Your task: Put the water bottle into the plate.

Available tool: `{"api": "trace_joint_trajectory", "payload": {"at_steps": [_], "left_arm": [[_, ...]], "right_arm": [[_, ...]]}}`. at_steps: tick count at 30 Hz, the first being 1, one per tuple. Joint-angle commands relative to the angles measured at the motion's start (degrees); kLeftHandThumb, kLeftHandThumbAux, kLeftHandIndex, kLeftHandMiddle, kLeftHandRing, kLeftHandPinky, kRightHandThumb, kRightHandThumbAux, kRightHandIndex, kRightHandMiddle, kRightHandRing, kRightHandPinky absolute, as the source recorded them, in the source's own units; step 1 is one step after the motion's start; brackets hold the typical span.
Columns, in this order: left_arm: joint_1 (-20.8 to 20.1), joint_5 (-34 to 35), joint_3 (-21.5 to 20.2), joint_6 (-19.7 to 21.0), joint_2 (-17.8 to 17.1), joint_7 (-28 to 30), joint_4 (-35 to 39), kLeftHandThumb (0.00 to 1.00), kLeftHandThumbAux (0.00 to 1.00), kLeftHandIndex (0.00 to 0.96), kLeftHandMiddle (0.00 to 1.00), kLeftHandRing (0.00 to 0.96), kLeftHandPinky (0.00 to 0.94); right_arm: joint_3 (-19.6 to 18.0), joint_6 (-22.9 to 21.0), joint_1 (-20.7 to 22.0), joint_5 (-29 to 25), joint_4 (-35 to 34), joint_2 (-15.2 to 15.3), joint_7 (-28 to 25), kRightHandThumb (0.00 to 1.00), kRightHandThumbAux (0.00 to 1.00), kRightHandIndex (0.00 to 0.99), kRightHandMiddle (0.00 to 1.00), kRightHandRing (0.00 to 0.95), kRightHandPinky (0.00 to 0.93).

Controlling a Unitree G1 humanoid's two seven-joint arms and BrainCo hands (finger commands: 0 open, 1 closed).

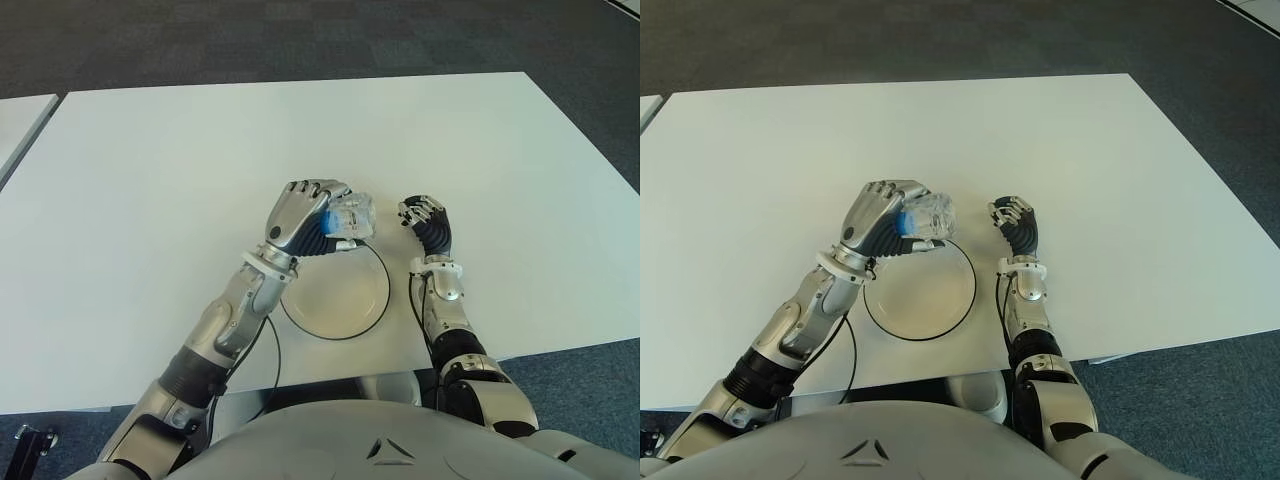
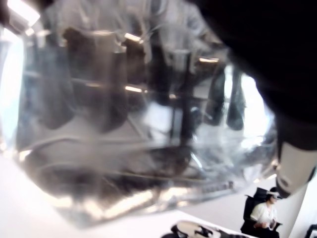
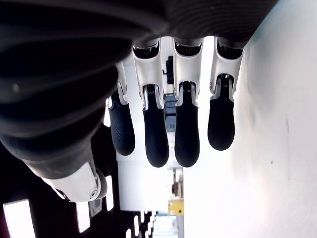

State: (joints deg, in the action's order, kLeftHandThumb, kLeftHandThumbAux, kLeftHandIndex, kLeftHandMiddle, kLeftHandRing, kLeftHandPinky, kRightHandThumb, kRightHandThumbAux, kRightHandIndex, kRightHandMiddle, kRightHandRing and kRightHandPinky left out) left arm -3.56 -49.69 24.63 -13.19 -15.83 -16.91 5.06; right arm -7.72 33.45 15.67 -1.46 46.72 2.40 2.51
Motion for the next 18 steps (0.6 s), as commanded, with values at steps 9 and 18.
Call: {"api": "trace_joint_trajectory", "payload": {"at_steps": [9, 18], "left_arm": [[-0.4, -3.3, 4.1, -5.8, -2.0, -3.2, -8.7, 0.744, 0.697, 0.443, 0.884, 0.883, 0.885], [1.7, -2.4, 4.9, -4.5, -1.7, 0.5, -9.4, 0.745, 0.697, 0.443, 0.887, 0.886, 0.895]], "right_arm": [[0.2, -0.6, -1.3, -0.1, -1.3, -0.8, 0.0, 0.709, 0.728, 0.43, 0.489, 0.509, 0.559], [0.1, -1.1, -1.1, -0.3, -0.8, -0.9, -0.1, 0.71, 0.728, 0.43, 0.487, 0.506, 0.549]]}}
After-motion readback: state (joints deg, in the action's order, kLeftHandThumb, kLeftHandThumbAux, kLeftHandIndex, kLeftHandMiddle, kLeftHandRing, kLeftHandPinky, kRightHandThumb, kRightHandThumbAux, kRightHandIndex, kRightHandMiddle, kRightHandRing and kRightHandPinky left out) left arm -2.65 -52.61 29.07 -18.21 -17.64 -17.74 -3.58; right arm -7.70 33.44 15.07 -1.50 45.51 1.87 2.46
